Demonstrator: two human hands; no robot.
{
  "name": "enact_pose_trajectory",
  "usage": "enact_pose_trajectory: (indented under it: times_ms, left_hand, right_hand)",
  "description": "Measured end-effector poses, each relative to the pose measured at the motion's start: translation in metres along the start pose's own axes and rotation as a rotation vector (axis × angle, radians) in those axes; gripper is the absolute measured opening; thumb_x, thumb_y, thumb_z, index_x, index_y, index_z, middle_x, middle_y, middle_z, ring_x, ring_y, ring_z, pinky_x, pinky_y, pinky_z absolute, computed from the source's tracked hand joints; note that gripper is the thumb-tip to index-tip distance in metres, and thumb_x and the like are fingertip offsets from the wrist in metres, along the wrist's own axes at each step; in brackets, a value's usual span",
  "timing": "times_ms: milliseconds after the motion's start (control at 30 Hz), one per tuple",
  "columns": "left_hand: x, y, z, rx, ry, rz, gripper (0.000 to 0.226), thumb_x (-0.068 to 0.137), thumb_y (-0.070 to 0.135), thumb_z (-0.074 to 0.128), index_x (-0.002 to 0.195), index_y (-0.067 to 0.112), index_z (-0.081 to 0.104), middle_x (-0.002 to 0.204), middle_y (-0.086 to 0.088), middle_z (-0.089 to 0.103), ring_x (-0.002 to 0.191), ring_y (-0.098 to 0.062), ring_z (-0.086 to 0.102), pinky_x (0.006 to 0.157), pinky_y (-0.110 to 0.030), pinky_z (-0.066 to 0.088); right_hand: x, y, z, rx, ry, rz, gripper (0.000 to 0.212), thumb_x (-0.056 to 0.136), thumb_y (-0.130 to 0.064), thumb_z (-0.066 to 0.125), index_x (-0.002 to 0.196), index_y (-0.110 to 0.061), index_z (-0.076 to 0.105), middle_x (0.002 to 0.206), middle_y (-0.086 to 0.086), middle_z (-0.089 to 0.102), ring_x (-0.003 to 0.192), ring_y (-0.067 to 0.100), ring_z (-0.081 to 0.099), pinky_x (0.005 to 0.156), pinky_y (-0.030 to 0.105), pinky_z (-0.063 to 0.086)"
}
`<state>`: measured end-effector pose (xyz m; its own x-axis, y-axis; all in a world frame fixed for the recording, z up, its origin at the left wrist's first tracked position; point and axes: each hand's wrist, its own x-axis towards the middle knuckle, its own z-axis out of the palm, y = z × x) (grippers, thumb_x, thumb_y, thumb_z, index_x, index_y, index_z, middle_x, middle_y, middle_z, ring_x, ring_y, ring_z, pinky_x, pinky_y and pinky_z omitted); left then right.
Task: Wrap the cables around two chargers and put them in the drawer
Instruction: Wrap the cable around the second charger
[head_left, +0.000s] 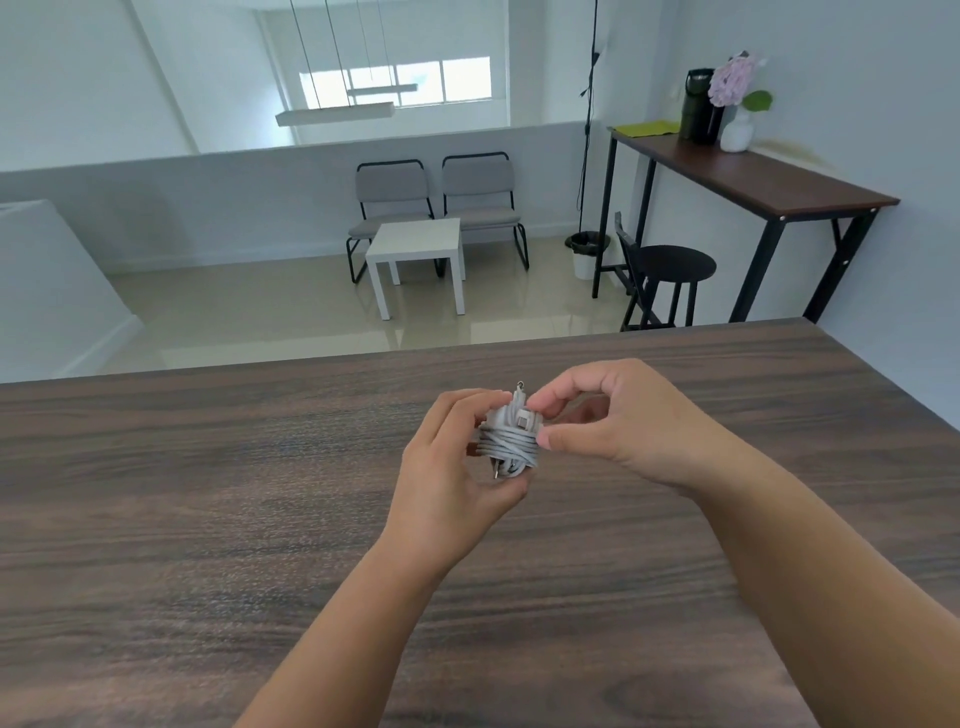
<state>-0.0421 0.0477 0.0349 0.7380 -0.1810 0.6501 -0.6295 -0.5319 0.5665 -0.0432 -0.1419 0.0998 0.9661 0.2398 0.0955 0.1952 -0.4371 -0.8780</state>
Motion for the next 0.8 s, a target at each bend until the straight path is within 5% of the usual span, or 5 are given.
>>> enact_pose_trajectory:
  times_ms: [267, 500, 700, 800]
  left_hand:
    - [-0.007, 0.000, 0.008, 0.051, 0.109, 0.028, 0.061, 0.065, 0.009, 0.089, 0.119, 0.020, 0.062, 0.116, 0.005, 0.061, 0.110, 0.000, 0.058, 0.086, -0.021, 0.053]
    - [-0.010, -0.003, 0.011, 0.198, 0.144, 0.203, 0.064, 0.069, 0.002, 0.085, 0.123, 0.017, 0.053, 0.120, -0.010, 0.061, 0.122, -0.019, 0.058, 0.090, -0.036, 0.055]
    - [-0.009, -0.002, 0.008, 0.138, 0.173, 0.195, 0.061, 0.067, 0.001, 0.086, 0.117, 0.016, 0.053, 0.119, -0.011, 0.058, 0.114, -0.012, 0.056, 0.089, -0.011, 0.047]
    - [-0.008, -0.003, 0.007, 0.067, 0.177, 0.174, 0.064, 0.067, 0.002, 0.087, 0.116, 0.017, 0.049, 0.118, -0.007, 0.053, 0.108, -0.013, 0.056, 0.079, -0.019, 0.053]
  right_hand:
    - [-0.006, 0.007, 0.016, 0.148, 0.166, 0.000, 0.024, 0.069, -0.017, 0.085, 0.089, -0.025, 0.075, 0.091, 0.000, 0.073, 0.084, 0.023, 0.070, 0.081, 0.040, 0.059]
    - [-0.011, 0.003, 0.029, 0.252, 0.292, 0.012, 0.032, 0.065, -0.018, 0.087, 0.092, -0.029, 0.073, 0.090, 0.001, 0.069, 0.084, 0.020, 0.069, 0.079, 0.036, 0.059]
    - [-0.014, 0.000, 0.037, 0.197, 0.340, -0.069, 0.033, 0.068, -0.014, 0.085, 0.090, -0.034, 0.071, 0.088, -0.005, 0.068, 0.082, 0.009, 0.066, 0.076, 0.025, 0.058]
    - [-0.014, 0.002, 0.038, 0.166, 0.317, -0.116, 0.033, 0.070, -0.012, 0.084, 0.093, -0.032, 0.071, 0.091, -0.004, 0.069, 0.084, 0.010, 0.066, 0.078, 0.028, 0.057]
